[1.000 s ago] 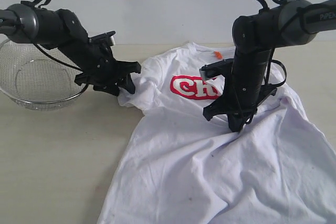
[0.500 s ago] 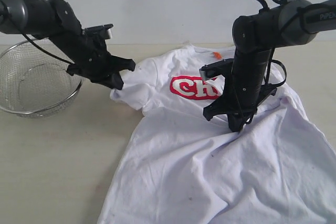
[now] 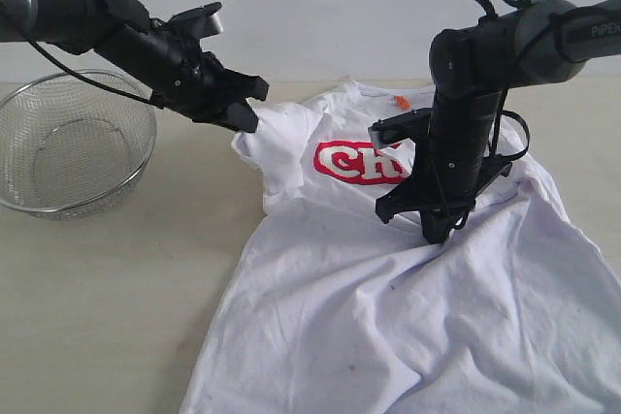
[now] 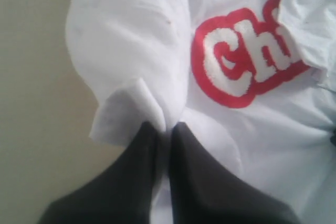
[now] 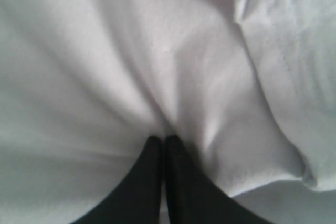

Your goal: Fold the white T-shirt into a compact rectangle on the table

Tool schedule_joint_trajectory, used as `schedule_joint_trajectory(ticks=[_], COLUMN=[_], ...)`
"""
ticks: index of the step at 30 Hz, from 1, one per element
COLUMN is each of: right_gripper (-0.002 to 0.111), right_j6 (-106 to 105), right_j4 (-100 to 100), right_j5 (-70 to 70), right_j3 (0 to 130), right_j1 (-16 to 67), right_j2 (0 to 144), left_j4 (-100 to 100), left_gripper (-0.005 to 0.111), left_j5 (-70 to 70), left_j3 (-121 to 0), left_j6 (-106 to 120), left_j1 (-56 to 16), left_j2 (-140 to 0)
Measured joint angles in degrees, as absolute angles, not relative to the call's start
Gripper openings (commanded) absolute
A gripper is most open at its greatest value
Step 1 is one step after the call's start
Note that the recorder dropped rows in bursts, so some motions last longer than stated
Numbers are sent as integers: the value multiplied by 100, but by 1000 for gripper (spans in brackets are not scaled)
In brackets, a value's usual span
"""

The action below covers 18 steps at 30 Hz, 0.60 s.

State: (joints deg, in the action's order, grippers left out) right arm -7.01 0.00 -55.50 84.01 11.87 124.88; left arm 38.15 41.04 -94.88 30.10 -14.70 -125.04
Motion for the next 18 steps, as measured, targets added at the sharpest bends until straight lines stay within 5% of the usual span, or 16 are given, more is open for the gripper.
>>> schedule_joint_trajectory(ticks=[18], right_gripper=[0], right_j6=[-701], right_j4=[0], right_j5=[-5527], right_j3=[8401], right_j1=[1177], right_j2=[12488], left_j4=[4497], left_gripper=[4], left_j5=[3429], left_j3=[-9488], left_j6=[5171], left_j1=[-2683], left_j2=[-12504])
